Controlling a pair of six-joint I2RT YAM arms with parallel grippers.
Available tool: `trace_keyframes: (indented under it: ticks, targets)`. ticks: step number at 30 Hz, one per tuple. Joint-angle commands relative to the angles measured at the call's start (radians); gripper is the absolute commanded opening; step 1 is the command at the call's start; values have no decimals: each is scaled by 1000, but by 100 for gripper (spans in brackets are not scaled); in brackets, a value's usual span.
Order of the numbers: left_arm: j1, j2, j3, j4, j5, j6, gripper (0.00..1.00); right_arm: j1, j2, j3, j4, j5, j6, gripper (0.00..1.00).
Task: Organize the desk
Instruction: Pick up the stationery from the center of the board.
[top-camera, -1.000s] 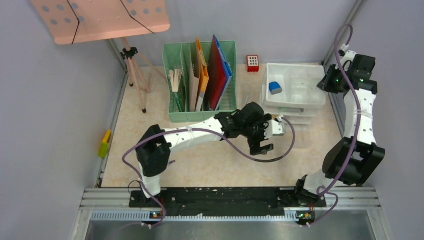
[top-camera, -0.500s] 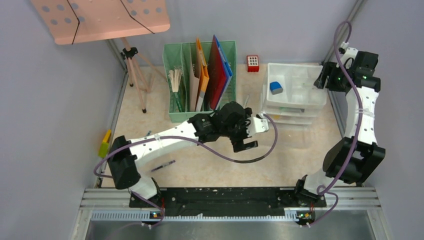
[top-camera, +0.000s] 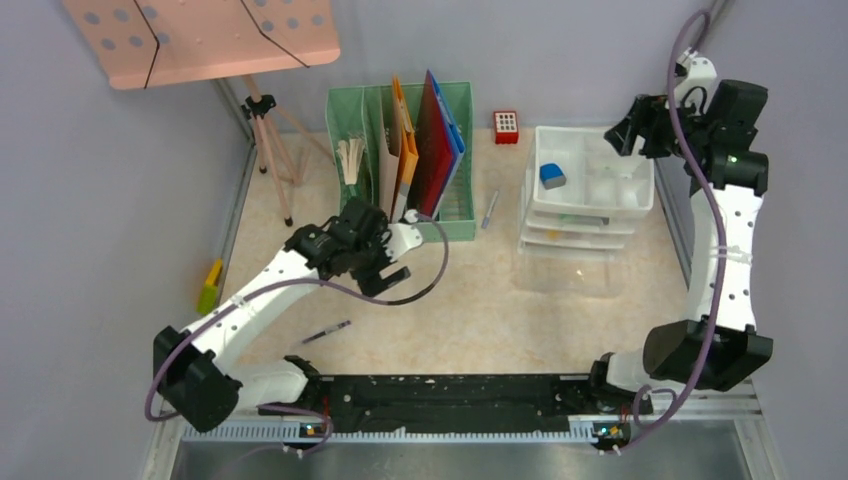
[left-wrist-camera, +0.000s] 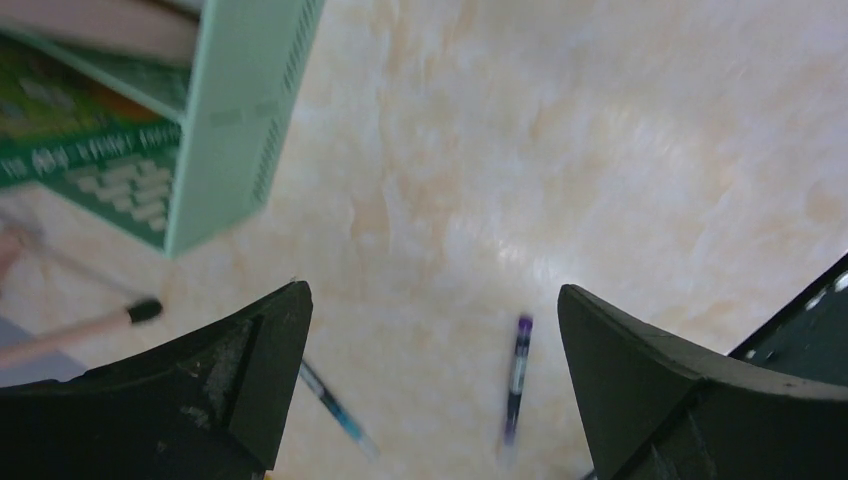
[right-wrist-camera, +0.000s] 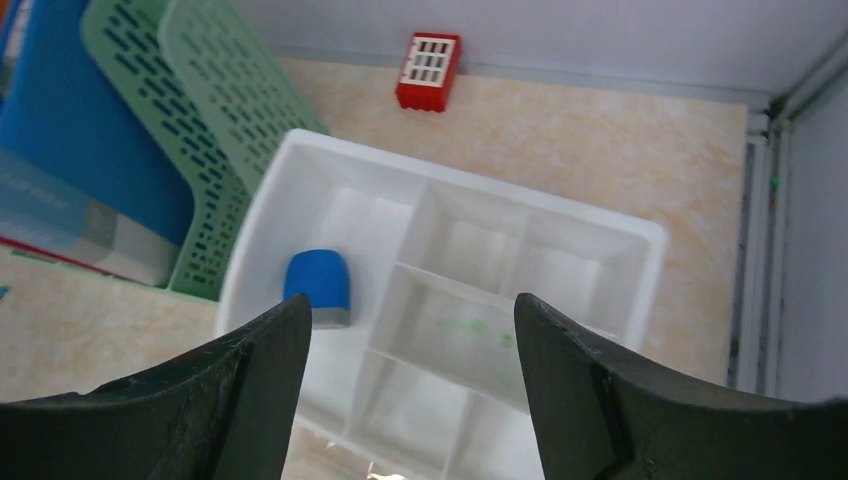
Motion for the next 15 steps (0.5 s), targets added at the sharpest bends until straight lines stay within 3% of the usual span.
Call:
trace_keyframes:
  ticks: [1,9,15]
  targets:
    - [141,-100,-110,-48,-96,57,99,109,-77,-22,91,-27,21,73]
    - [542,-83,-139,-15,-106,64,96,158,-137,-131,165,-96,59,72]
    - [832,41,-145,49,-75,131,96,160,-166,-142,163,-117,51,71]
